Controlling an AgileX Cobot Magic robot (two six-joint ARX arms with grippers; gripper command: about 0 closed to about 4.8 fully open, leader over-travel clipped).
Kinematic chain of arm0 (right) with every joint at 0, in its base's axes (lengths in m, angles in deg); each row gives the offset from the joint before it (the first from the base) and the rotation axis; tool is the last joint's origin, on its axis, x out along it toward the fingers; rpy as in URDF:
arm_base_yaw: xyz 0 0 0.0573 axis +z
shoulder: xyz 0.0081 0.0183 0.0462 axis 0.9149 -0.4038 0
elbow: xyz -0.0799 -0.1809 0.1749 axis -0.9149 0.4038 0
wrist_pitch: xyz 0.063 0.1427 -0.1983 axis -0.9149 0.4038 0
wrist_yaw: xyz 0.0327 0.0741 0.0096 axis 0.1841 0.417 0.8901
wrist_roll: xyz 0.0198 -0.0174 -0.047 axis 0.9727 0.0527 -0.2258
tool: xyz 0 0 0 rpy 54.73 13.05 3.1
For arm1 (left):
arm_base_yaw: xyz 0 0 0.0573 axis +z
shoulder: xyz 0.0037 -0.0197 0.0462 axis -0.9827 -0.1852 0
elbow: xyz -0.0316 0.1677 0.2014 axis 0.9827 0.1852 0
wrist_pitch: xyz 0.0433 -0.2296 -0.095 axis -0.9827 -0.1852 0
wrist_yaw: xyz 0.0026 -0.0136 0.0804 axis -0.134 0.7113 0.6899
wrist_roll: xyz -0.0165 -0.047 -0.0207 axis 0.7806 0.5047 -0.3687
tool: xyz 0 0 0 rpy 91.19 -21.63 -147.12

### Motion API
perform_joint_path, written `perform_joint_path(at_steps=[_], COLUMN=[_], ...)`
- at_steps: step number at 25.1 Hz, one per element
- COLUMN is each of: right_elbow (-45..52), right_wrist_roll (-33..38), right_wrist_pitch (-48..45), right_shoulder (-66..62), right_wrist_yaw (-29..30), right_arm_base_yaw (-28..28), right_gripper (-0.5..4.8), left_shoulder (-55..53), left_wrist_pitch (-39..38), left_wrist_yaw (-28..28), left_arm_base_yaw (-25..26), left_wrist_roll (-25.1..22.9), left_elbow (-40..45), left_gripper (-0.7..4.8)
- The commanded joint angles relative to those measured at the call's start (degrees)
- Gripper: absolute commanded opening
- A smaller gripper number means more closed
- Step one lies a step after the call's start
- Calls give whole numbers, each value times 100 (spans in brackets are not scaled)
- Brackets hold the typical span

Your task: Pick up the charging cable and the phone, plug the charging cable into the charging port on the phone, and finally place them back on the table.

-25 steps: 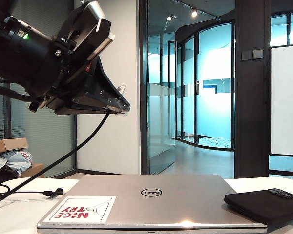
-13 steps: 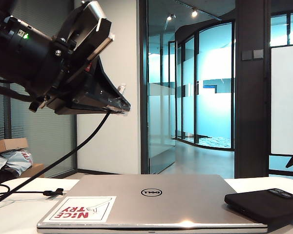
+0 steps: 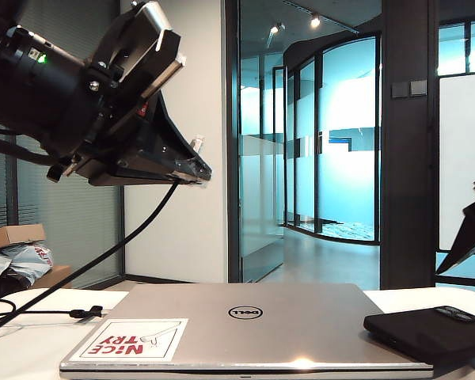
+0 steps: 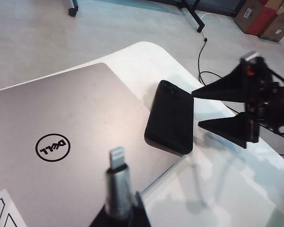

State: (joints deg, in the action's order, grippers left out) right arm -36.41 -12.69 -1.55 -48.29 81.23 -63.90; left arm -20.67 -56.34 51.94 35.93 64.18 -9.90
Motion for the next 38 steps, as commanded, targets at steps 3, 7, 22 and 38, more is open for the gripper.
perform_joint_path(at_steps=[3,7,22,38], right_elbow=[-142,-142,-188,-236], right_wrist_roll=[2,-2,0,0], right_wrist_pitch=[-81,219,-664,-977], right_shoulder=[-177,-184,-1287,-1666], right_wrist_yaw=[166,-13,-33,-44], right_arm_base_yaw=[4,4,4,7], right_gripper=[417,417,368,182], left_shoulder=[17,17,17,17], left_wrist_pitch=[74,72,72,72], left_wrist_yaw=[-13,-13,-11,-11], left_arm_base_yaw=[2,2,2,2], left_wrist_roll=[-11,-11,-9,-11], left_elbow=[-17,-17,-17,-17], left_gripper=[-6,-6,-6,-6])
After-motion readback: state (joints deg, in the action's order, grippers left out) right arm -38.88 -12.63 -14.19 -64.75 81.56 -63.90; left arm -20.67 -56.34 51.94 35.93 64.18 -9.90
